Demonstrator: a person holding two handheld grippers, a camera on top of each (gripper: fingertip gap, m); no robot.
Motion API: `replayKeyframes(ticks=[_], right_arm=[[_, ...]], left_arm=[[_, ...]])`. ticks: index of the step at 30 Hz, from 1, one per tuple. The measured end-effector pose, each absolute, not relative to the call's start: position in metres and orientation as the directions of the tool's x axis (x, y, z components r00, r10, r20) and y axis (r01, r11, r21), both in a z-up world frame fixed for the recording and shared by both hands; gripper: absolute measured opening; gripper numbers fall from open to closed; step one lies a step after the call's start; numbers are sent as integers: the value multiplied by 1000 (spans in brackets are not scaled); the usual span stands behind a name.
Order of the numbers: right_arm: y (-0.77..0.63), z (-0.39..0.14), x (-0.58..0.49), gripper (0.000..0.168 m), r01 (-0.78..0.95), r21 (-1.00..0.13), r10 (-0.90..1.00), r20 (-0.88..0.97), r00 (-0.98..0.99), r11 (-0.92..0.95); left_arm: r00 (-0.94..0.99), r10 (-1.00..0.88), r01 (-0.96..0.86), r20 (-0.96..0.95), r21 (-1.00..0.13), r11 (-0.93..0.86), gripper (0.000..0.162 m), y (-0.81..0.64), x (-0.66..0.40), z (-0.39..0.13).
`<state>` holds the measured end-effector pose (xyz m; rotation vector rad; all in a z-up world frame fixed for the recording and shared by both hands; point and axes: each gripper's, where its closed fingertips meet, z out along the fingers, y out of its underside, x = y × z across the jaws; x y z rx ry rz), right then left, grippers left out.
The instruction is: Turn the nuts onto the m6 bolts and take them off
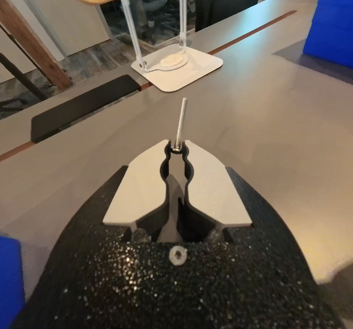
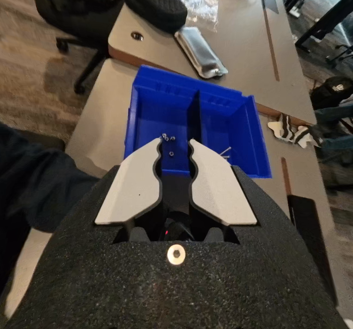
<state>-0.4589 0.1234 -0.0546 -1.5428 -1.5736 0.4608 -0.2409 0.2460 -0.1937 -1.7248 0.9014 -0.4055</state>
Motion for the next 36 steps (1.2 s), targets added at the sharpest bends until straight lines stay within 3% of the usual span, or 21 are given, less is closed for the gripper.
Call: replayKeyframes(ticks=[8,21,24,28,36], right_arm=[[142,-28,-408,17,455,-886,879,286,382,90],[161,-22,-316,15,247,-968,773,124,622,-44],[163,-23,-307,15,224,-973,762,105,639,-54],[162,-23,-299,16,228,-972,754,111,647,-53],[163,-21,-269,16,195,-980,705,107,701,-46]], left_arm=[[644,-765,-435,-18,-831,-346,11,243,-254,-232],[661,-750,-508,-32,-754,-416,12,235,-262,-257],[654,-756,-502,-12,-755,-422,37,231,-261,-254],[638,-770,-451,7,-808,-380,43,216,-258,-224],[615,-789,-299,-16,-930,-215,30,150,-330,-113]])
